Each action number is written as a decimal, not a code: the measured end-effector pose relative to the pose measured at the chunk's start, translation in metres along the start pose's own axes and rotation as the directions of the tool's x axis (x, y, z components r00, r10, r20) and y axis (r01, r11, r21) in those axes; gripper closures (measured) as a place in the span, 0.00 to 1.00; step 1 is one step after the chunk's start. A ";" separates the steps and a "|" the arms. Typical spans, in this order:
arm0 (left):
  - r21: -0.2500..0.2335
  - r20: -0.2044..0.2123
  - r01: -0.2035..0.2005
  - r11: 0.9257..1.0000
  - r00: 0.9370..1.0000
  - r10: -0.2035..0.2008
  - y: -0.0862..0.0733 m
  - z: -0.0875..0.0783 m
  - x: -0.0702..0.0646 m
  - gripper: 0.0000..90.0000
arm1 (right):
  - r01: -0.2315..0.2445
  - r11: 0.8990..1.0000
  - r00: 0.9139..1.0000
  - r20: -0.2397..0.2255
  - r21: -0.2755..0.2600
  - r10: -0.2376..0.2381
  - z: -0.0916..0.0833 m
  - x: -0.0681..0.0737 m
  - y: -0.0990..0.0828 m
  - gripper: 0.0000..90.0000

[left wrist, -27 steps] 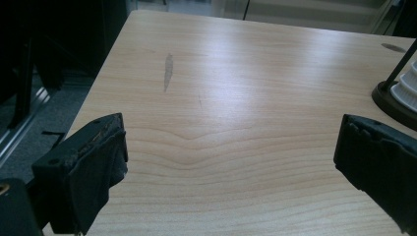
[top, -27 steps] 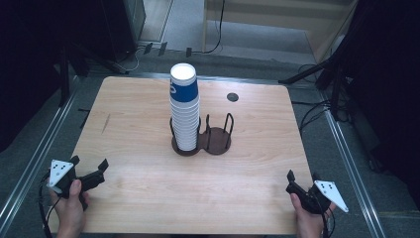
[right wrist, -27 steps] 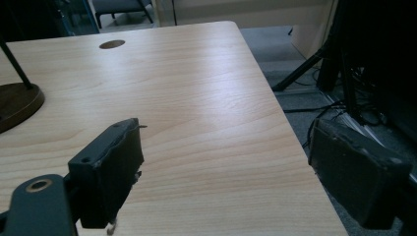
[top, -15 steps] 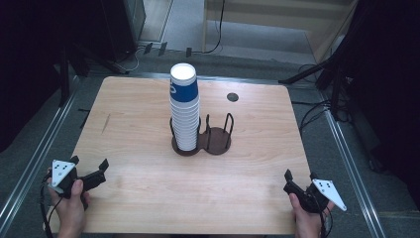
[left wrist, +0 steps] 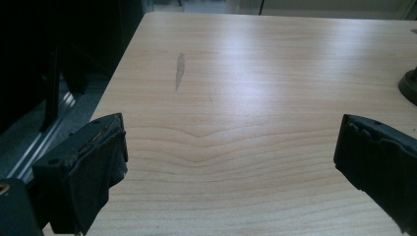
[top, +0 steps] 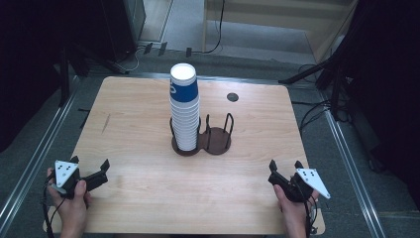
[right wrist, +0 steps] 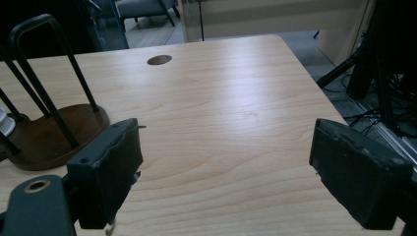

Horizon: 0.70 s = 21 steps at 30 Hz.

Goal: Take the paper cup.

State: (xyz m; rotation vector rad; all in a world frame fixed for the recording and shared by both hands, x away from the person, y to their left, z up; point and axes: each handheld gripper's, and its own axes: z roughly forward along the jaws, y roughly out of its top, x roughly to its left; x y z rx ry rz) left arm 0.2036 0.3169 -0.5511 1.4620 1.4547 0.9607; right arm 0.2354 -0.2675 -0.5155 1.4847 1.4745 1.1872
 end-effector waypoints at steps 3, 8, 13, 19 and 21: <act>0.000 0.002 -0.012 1.000 1.000 0.012 0.000 0.000 -0.001 0.00 | 0.008 1.000 1.000 -0.004 0.008 -0.008 0.003 0.008 0.002 0.14; 0.003 0.014 0.004 1.000 1.000 -0.004 0.000 0.000 0.000 0.00 | 0.020 1.000 1.000 -0.022 0.006 -0.020 0.008 0.022 0.008 0.14; 0.008 0.010 -0.014 1.000 1.000 0.013 0.000 0.001 -0.002 0.00 | 0.024 1.000 0.999 -0.038 0.006 -0.024 0.013 0.032 0.011 0.14; 0.017 0.009 -0.027 0.999 1.000 0.027 0.001 0.002 -0.004 0.00 | 0.039 0.999 0.998 -0.048 0.003 -0.039 0.018 0.047 0.016 0.14; 0.018 0.008 -0.030 0.999 1.000 0.030 0.001 0.002 -0.004 0.00 | 0.036 0.999 0.998 -0.054 0.003 -0.036 0.020 0.051 0.018 0.14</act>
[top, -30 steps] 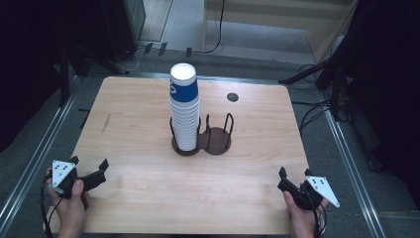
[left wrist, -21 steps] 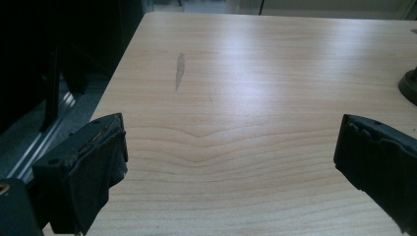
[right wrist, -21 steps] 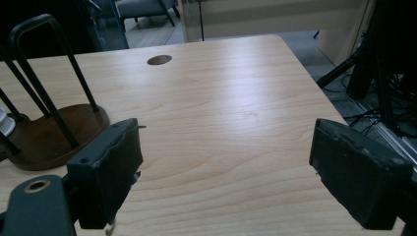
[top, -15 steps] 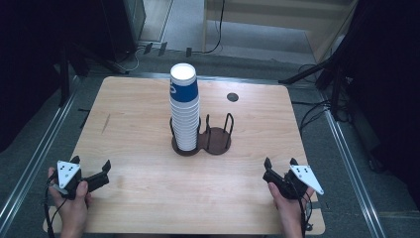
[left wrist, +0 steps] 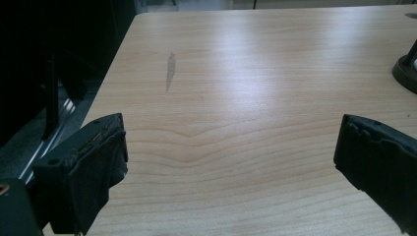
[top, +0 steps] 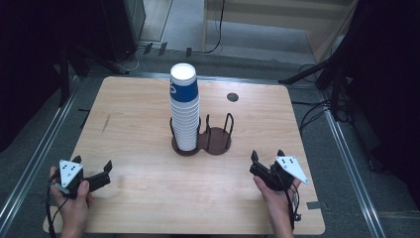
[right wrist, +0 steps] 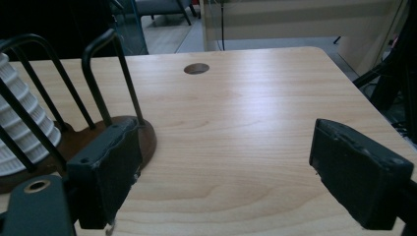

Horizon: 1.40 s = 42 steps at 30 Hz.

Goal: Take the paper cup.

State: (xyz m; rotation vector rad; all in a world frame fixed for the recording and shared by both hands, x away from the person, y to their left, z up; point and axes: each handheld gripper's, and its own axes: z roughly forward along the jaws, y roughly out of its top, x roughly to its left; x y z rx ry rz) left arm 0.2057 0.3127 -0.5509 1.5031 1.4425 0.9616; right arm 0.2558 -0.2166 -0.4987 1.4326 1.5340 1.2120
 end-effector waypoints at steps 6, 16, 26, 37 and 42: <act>-0.001 0.000 0.000 1.000 1.000 0.000 0.000 0.000 0.000 0.00 | -0.001 1.000 1.000 -0.024 -0.011 0.001 0.005 0.013 0.007 0.14; -0.001 0.002 0.000 1.000 1.000 0.000 0.000 0.000 0.000 0.00 | 0.027 0.999 0.996 -0.083 -0.031 -0.030 0.013 0.045 0.025 0.14; 0.000 0.003 -0.007 1.000 1.000 0.007 0.000 0.000 0.000 0.00 | 0.048 0.998 0.989 -0.141 -0.045 -0.054 0.023 0.077 0.036 0.14; 0.004 0.006 -0.014 1.000 1.000 0.014 0.000 0.000 -0.001 0.00 | 0.068 0.997 0.979 -0.191 -0.045 -0.075 0.031 0.111 0.044 0.13; 0.001 0.005 -0.014 1.000 1.000 0.014 0.000 0.001 -0.002 0.00 | 0.073 0.996 0.975 -0.208 -0.056 -0.083 0.033 0.124 0.054 0.10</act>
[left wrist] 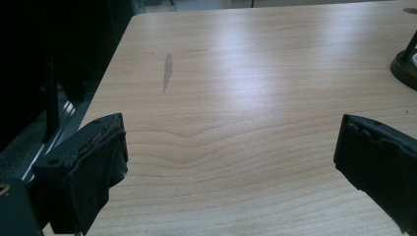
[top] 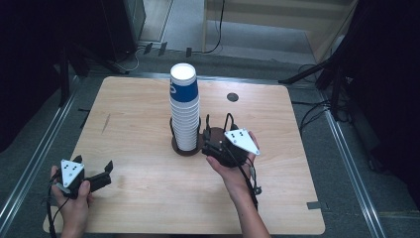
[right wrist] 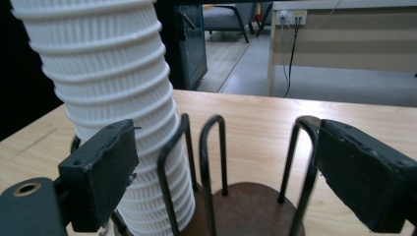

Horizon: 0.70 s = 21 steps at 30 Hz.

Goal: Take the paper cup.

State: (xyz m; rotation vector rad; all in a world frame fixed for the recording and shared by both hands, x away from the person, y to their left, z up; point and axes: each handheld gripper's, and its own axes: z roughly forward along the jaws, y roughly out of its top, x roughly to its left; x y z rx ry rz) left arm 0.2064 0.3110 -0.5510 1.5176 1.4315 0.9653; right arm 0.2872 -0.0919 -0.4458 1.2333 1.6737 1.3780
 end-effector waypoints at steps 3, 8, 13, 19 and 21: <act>0.000 0.000 -0.002 1.000 1.000 0.002 0.000 0.000 0.000 0.00 | 0.004 1.000 1.000 -0.006 -0.008 -0.004 0.003 0.006 0.006 0.10; 0.003 -0.002 -0.008 1.000 1.000 0.008 0.000 0.000 0.000 0.00 | -0.005 1.000 1.000 -0.017 -0.013 0.004 0.008 0.014 0.013 0.09; 0.005 -0.002 -0.012 1.000 1.000 0.012 0.000 0.000 0.000 0.00 | -0.004 1.000 1.000 -0.029 -0.014 0.004 0.012 0.022 0.017 0.09; 0.008 -0.001 -0.013 1.000 1.000 0.013 0.000 0.000 -0.001 0.00 | 0.003 1.000 0.999 -0.042 -0.019 -0.004 0.018 0.030 0.020 0.09; 0.012 -0.002 -0.013 1.000 1.000 0.013 0.001 0.001 -0.001 0.00 | 0.001 1.000 0.999 -0.047 -0.018 -0.002 0.021 0.033 0.021 0.09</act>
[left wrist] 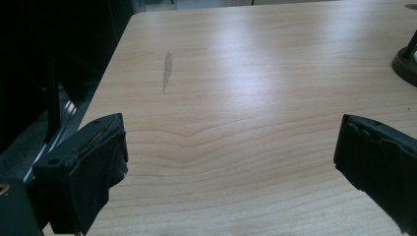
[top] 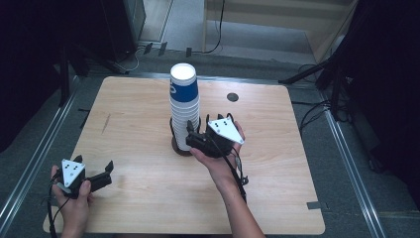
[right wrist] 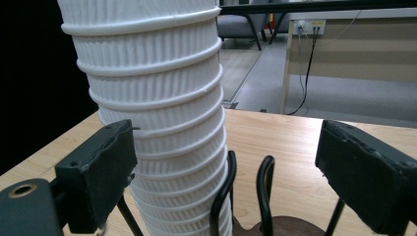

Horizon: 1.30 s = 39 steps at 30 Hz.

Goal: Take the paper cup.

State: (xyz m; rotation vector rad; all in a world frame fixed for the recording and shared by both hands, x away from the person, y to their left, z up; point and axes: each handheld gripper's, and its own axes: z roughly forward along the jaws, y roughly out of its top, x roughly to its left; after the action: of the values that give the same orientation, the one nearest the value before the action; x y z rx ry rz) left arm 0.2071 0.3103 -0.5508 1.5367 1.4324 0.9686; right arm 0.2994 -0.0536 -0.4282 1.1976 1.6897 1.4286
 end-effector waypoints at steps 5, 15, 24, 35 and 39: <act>-0.003 0.006 0.001 1.000 1.000 -0.001 0.000 -0.001 -0.001 0.00 | 0.006 1.000 1.000 -0.003 0.003 -0.006 0.007 0.006 0.001 0.09; 0.002 -0.005 0.000 1.000 1.000 0.000 0.000 0.000 -0.001 0.00 | 0.011 1.000 1.000 -0.019 -0.021 -0.012 0.014 0.019 0.013 0.09; 0.000 -0.002 0.002 1.000 1.000 -0.002 0.000 0.000 0.000 0.00 | 0.012 1.000 1.000 -0.028 -0.023 -0.012 0.023 0.025 0.016 0.09; 0.003 0.001 -0.001 1.000 1.000 0.001 0.000 0.000 -0.001 0.00 | 0.011 0.999 0.999 -0.044 -0.041 -0.012 0.029 0.034 0.026 0.09; 0.002 0.001 -0.001 1.000 1.000 0.001 0.000 0.000 -0.001 0.00 | 0.006 0.999 0.999 -0.046 -0.048 -0.009 0.030 0.035 0.032 0.09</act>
State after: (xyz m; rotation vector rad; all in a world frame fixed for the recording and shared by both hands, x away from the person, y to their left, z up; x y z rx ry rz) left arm 0.2073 0.3097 -0.5508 1.5395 1.4320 0.9670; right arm 0.3197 -0.0089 -0.4007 1.1389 1.6797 1.4949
